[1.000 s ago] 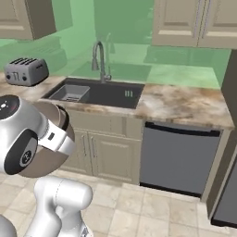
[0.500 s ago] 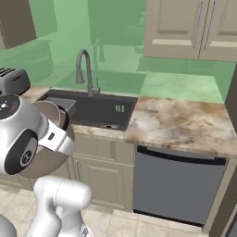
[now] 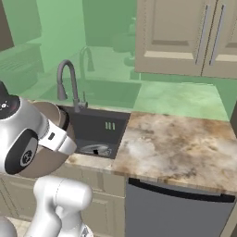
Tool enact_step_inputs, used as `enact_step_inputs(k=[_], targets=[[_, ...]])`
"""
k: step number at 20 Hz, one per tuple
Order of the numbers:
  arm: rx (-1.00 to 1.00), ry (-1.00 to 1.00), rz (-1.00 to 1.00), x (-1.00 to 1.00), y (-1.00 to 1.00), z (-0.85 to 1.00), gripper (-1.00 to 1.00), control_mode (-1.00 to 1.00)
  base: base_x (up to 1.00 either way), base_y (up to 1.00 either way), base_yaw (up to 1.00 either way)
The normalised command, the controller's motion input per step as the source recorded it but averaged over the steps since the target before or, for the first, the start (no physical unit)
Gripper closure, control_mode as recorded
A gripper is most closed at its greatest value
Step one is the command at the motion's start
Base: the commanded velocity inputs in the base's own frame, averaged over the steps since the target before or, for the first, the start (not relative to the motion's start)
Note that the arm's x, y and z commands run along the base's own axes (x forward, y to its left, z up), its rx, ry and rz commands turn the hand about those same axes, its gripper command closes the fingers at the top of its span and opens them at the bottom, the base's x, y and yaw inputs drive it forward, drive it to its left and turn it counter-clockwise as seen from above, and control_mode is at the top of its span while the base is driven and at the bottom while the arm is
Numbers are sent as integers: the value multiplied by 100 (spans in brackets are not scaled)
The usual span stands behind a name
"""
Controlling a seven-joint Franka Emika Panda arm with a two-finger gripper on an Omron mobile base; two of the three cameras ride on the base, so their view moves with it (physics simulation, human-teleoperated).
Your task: Move the pot and pan from the stove into the sink.
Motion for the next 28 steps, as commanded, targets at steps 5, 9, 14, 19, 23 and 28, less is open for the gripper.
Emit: enact_step_inputs(k=[5,9,14,19,23,28], targets=[[0,0,0,0,0,0,100,100,40,2,-2],[0,0,-1,10,0,-1,100,-100,0,0,0],[0,0,-1,55,0,-9,100,-100,0,0,0],[0,0,-1,75,0,-15,100,-100,0,0,0],[0,0,-2,70,-4,-16,100,-100,0,0,0],[0,0,1,48,-11,-23,100,-100,0,0,0]])
